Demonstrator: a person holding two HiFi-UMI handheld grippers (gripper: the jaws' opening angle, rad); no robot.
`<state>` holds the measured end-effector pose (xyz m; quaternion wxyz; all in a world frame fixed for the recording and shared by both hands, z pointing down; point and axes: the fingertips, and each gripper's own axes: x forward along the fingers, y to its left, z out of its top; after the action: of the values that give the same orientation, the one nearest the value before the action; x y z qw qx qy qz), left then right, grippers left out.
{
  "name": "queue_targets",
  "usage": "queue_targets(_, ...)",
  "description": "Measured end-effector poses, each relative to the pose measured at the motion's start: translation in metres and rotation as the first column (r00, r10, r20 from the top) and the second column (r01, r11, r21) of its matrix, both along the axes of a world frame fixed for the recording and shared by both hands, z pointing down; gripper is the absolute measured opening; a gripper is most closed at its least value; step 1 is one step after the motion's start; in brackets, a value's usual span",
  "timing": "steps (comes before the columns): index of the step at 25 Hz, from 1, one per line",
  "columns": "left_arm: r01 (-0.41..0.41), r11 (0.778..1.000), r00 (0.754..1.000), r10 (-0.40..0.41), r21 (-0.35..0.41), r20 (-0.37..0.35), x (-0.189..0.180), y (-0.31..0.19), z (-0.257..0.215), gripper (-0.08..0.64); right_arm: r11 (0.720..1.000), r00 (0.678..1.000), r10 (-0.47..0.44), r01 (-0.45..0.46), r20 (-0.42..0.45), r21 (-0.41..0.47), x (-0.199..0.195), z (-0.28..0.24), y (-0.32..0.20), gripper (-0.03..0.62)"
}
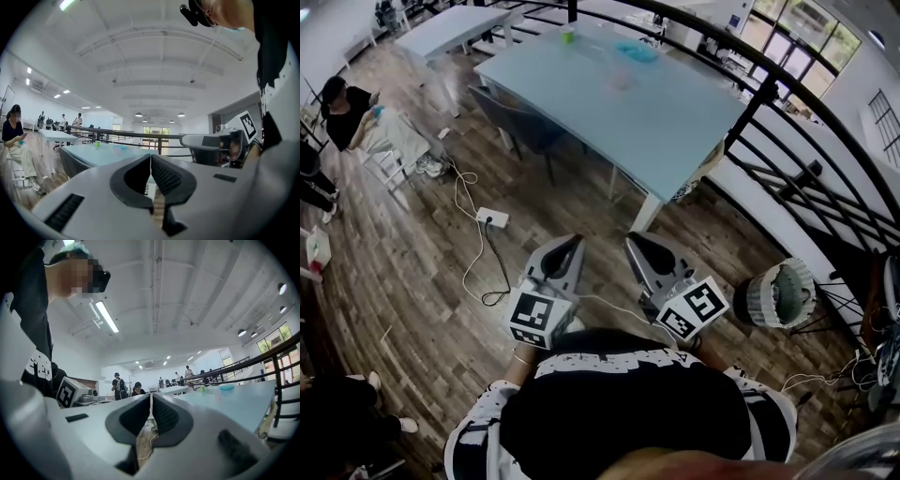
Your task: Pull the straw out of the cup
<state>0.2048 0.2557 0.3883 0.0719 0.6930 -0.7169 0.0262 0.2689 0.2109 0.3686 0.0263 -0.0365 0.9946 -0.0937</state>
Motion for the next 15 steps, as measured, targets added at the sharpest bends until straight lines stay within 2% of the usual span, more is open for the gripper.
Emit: queue_targets(15,-0.034,0.999,0.999,0.034,0.018,0.012,-0.066,0.002,0.0,0.015,0.999,0.999,0.038,-0.038,-0.005,0.002,-0.062,0.002,0.001,0.031)
